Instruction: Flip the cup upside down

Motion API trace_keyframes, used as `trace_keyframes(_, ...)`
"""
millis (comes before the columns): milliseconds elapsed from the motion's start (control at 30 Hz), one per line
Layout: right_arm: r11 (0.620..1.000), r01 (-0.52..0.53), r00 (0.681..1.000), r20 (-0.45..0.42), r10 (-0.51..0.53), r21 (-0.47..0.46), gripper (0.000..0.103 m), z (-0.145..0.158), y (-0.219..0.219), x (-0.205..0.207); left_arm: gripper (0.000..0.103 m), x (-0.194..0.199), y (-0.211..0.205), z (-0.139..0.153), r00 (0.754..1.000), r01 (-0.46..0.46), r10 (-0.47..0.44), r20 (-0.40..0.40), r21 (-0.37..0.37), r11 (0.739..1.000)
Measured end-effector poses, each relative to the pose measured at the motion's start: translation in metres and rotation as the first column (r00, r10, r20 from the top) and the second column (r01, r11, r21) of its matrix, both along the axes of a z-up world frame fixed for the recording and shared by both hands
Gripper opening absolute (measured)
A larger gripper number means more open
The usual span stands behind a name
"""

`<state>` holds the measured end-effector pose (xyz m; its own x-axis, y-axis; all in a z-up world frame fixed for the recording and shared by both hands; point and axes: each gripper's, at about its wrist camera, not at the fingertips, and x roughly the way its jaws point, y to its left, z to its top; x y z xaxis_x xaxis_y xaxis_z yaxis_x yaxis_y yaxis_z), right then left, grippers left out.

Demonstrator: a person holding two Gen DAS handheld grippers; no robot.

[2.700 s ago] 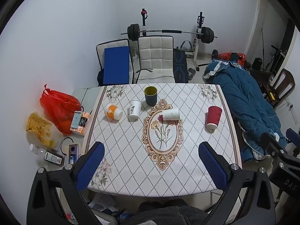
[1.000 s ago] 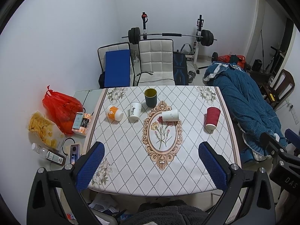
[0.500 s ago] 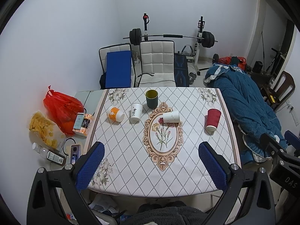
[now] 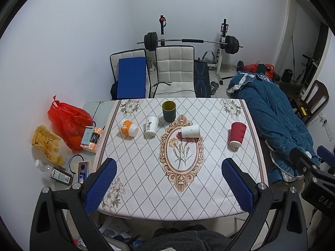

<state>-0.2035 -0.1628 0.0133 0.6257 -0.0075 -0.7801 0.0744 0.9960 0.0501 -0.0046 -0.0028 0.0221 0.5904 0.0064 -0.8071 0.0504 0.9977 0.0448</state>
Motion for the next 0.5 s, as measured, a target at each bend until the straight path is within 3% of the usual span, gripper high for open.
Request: trace_keyframes(500,1.0,0.006,1.0,-0.006,-0.006,0.006,0.103,-0.001,0.001,0.001,0.103,0.008,-0.005,-0.008,1.0,-0.011,0.011,-0.011,-0.002,1.0)
